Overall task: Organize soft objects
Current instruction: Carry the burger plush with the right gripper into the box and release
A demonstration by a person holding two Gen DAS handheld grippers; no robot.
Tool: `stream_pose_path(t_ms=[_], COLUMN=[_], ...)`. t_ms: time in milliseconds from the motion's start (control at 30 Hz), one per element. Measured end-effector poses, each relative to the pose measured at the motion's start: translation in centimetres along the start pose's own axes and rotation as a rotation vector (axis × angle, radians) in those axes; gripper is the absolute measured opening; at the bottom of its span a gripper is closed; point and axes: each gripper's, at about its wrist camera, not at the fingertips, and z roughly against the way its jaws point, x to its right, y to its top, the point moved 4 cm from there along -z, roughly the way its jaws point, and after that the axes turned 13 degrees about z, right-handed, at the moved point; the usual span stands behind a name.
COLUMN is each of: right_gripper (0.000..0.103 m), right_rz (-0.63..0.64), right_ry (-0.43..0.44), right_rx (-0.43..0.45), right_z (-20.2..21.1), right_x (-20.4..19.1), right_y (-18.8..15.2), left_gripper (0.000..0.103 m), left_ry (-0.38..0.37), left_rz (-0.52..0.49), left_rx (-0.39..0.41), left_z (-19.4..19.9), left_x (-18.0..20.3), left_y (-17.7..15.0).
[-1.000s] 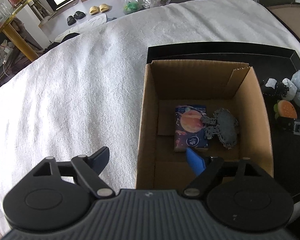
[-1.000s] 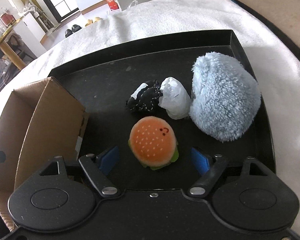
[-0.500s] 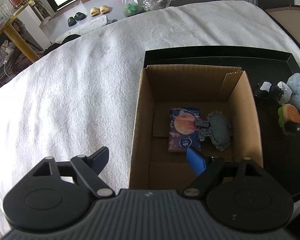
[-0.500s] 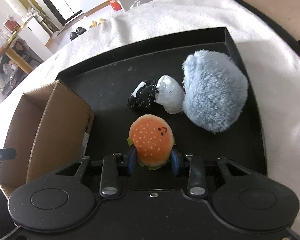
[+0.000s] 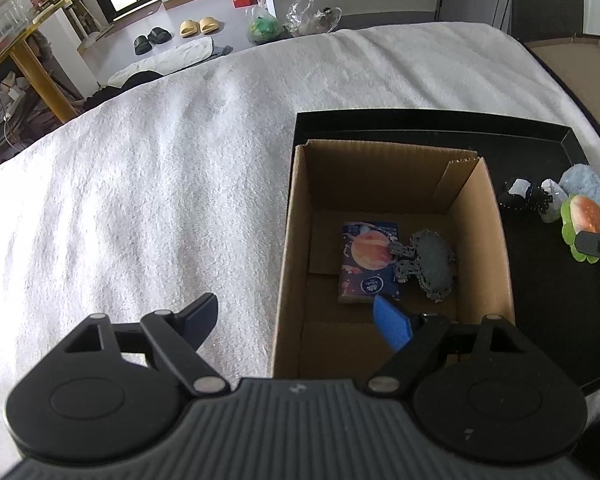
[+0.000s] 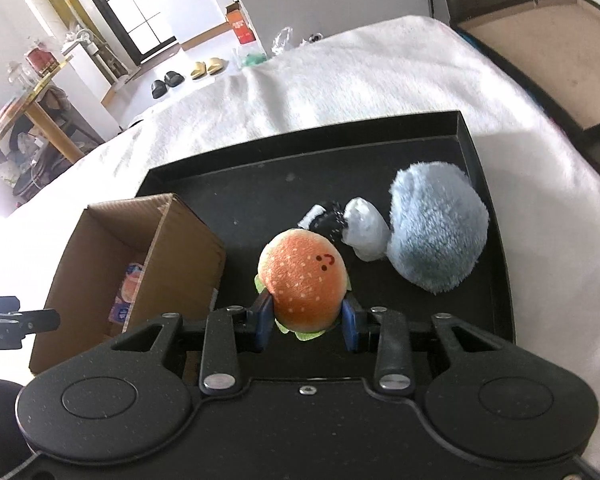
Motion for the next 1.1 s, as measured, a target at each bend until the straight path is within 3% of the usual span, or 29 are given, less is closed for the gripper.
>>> stream_pose_path(t_ms=[767,967,1100], right_gripper=[0.034,0.034,0.034], right_rz=[0.085,0.112,0.125], right_ry=[0.019,0.026,0.027], right_rx=[0.044,0.045,0.045], right_z=[2.6,2.6,2.5], right_x=[-7.7,-10.0,-11.3], right_y=[3.5,4.0,4.4], left_gripper=[0.083,0.079,0.07], left_ry=[-0.131,-0.186,-0.213], left_rz=[0.084,0.131,0.122], left_rx=[0.0,-0.008,-0.006], left_z=[-0.3,-0.8,-0.9], left_x=[-4.3,-5.3,-5.3], left_y=[-1.4,-1.4,-1.6])
